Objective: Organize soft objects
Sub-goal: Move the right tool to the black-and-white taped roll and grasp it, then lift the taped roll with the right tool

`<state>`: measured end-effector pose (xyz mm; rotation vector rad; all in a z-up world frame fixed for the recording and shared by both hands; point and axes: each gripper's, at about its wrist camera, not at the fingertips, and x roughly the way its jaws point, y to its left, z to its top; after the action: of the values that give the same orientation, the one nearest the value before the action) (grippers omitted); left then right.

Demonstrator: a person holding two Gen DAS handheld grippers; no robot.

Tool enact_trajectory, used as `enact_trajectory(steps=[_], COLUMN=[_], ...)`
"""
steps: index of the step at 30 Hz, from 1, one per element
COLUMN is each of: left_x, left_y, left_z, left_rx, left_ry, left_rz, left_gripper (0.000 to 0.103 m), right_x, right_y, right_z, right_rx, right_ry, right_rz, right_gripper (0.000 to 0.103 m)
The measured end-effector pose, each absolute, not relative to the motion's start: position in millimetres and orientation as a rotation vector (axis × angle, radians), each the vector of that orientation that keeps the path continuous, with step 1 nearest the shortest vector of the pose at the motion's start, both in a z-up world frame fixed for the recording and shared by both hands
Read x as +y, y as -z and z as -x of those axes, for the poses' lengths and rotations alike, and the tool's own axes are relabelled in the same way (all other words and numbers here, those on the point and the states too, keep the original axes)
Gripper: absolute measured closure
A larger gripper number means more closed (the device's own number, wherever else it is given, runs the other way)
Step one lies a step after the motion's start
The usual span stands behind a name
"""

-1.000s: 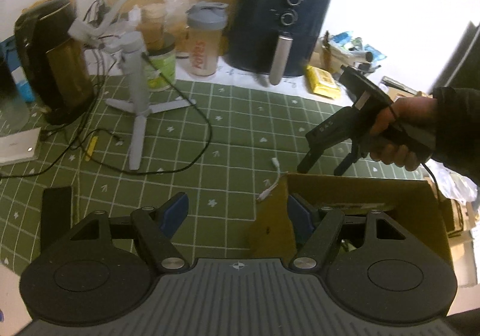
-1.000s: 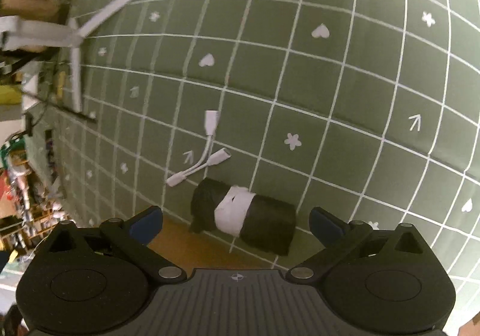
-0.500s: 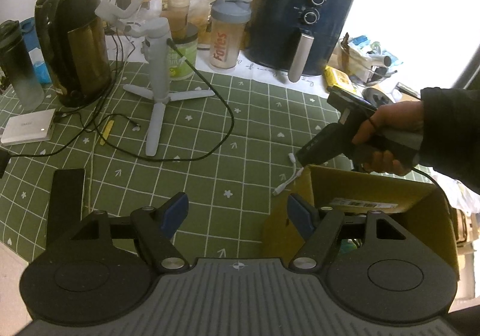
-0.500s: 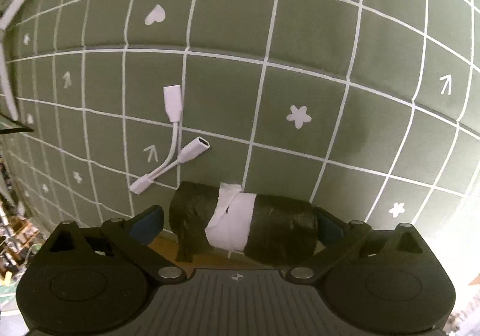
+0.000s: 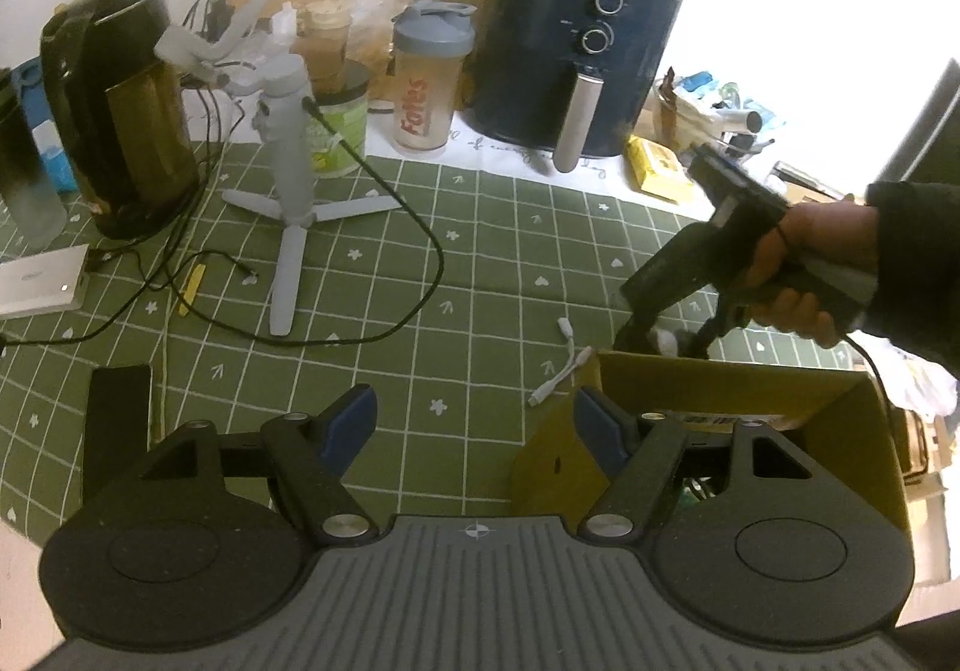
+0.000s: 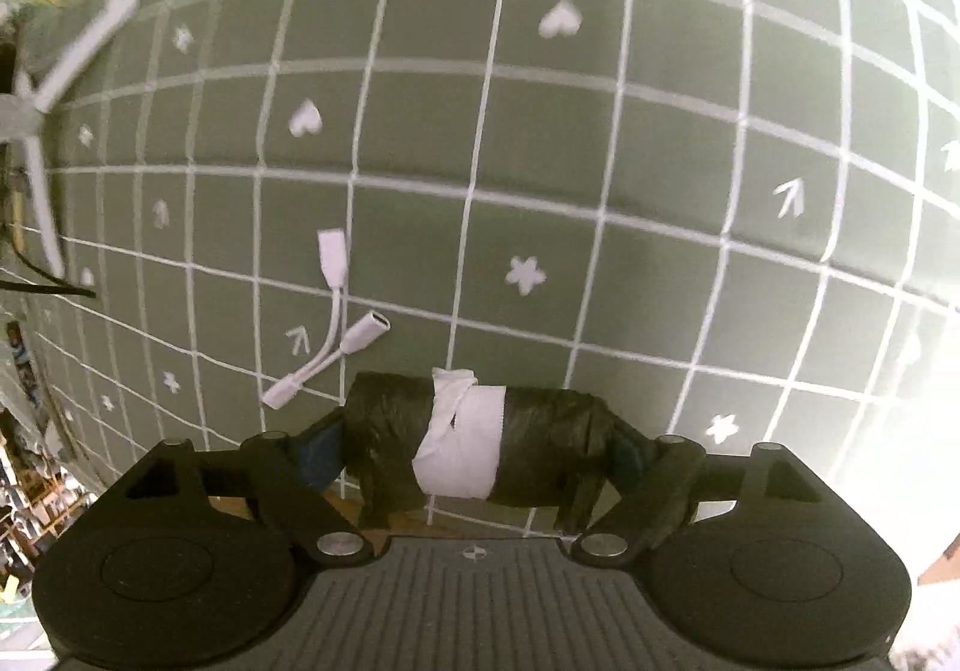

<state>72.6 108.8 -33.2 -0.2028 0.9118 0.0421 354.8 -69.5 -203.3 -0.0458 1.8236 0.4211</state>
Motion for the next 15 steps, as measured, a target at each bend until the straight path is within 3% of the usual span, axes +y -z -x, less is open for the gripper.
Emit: enact_trajectory(steps=[15], left_x=[93.4], left_y=[26.5], left_z=[-109.1], left_rx=[0.904], left_ry=[0.06], left_rz=[0.116], left_gripper=[0.031], right_x=[-140.4], right_y=[123.6], right_z=[-337.4], right_rx=[1.425], right_ry=[-0.542], right_rz=[0.007], right_gripper=[0.019])
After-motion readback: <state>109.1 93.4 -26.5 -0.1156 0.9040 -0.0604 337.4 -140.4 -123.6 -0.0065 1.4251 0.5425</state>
